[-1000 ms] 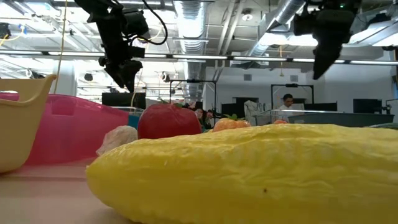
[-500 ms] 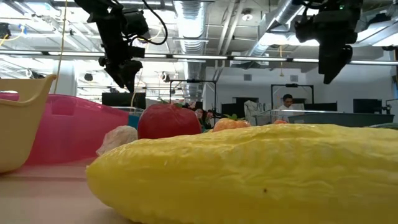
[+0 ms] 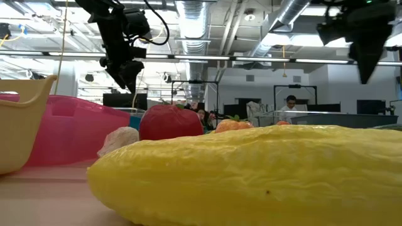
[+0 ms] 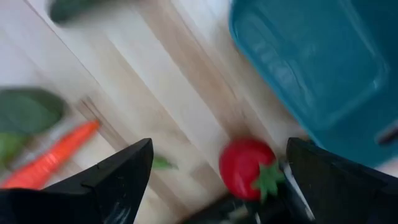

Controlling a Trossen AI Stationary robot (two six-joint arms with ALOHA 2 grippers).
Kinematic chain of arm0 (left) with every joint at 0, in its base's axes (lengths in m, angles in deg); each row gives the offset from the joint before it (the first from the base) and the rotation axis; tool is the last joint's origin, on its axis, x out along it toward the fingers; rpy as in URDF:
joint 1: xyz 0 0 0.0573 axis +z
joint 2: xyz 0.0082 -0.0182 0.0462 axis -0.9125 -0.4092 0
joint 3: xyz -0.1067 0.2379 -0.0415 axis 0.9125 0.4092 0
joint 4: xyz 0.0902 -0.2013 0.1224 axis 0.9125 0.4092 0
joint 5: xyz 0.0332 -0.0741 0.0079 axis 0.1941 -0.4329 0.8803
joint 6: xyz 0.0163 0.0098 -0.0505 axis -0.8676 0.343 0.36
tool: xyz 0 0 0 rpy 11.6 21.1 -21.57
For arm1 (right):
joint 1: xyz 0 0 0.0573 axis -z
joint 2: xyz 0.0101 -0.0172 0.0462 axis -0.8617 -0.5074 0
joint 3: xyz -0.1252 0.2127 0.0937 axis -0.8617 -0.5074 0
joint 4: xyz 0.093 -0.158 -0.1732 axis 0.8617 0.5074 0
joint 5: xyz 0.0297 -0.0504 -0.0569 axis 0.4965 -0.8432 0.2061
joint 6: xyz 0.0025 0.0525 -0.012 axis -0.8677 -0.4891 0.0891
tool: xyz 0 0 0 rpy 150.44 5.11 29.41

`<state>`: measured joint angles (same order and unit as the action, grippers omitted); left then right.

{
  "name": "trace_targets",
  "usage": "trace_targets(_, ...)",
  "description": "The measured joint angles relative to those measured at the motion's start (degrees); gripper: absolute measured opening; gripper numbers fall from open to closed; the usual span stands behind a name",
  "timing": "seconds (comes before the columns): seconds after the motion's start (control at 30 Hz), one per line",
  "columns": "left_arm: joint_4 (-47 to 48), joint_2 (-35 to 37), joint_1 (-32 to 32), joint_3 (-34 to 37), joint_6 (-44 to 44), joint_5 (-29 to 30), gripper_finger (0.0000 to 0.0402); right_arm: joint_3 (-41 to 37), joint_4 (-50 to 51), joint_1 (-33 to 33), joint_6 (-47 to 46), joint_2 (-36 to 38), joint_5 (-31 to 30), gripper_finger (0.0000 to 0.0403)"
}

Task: Sort produce into baskets
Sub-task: Put the right red tomato into the right transparent bin

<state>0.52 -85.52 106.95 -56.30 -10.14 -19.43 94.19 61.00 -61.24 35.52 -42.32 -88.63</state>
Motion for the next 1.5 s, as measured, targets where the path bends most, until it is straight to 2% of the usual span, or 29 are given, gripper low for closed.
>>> trace_targets(0.17, 0.0, 0.0, 0.0, 0.0, 0.0, -0.1, 0.0314, 0.0, 5.2, -4.1, -7.5, 0.0, -0.3, 0.0393)
trace_targets(0.33, 0.0, 0.0, 0.0, 0.0, 0.0, -0.1, 0.0314, -1.4, 5.3, -7.6, -11.8, 0.0, -0.6, 0.0393)
trace_targets(0.5, 0.0, 0.0, 0.0, 0.0, 0.0, -0.1, 0.0314, -5.7, 5.3, -9.9, -11.8, -1.7, -0.6, 0.0393)
trace_targets(0.9, 0.0, 0.0, 0.0, 0.0, 0.2, -3.1, 0.0314, -9.4, 4.1, -10.7, -9.3, -12.6, -0.6, 0.0393)
trace_targets(1.5, 0.0, 0.0, 0.0, 0.0, 0.2, -3.1, 0.0314, -10.0, 2.8, -10.5, -8.7, -26.0, -0.6, 0.0393)
